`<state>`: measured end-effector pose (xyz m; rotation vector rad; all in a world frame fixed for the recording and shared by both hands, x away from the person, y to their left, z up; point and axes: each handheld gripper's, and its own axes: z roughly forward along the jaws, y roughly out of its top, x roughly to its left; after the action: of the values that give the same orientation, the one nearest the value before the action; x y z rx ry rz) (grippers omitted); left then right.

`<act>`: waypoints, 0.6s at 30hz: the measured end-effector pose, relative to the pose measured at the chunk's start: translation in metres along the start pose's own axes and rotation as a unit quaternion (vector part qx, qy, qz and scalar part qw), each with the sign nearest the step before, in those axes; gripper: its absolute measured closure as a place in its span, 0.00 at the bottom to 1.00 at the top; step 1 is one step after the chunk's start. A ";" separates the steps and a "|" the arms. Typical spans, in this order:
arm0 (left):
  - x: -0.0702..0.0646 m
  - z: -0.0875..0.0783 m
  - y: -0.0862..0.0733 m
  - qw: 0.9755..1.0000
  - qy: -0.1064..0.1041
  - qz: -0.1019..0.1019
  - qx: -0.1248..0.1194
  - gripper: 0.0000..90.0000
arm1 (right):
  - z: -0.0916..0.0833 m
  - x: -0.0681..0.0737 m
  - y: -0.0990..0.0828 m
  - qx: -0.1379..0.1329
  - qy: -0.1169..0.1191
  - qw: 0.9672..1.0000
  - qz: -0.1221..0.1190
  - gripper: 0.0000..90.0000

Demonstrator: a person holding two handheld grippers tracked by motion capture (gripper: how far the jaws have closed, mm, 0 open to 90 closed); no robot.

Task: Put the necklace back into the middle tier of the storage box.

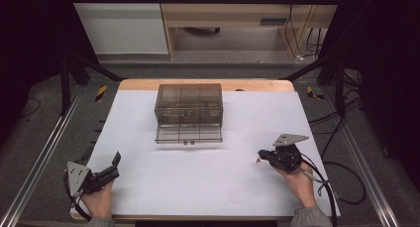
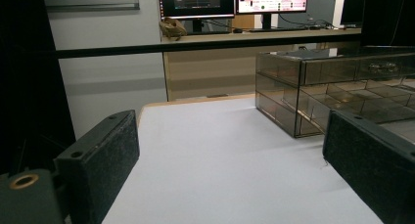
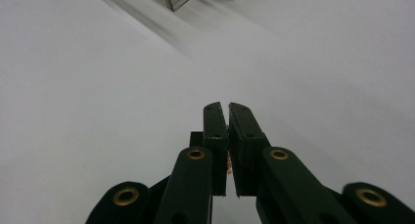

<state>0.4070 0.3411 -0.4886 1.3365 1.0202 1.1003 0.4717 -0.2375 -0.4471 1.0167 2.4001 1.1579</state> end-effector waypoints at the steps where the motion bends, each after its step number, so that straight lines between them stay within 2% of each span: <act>1: 0.000 0.000 0.000 1.000 0.000 0.000 0.000 0.07 | -0.002 0.001 0.001 -0.006 -0.001 1.000 0.002 0.96; 6: 0.000 0.000 0.000 1.000 0.000 0.000 0.000 0.07 | -0.007 0.003 0.006 -0.018 -0.002 1.000 -0.003 0.96; 9: 0.000 0.000 0.000 1.000 0.000 -0.001 0.000 0.07 | -0.011 0.010 0.014 -0.023 -0.010 1.000 -0.016 0.96; 18: 0.000 0.000 0.000 1.000 0.000 -0.001 0.001 0.07 | -0.019 0.019 0.028 -0.041 -0.010 0.999 -0.023 0.96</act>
<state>0.4071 0.3412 -0.4886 1.3363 1.0230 1.0982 0.4615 -0.2230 -0.4124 0.9390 2.3269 1.2151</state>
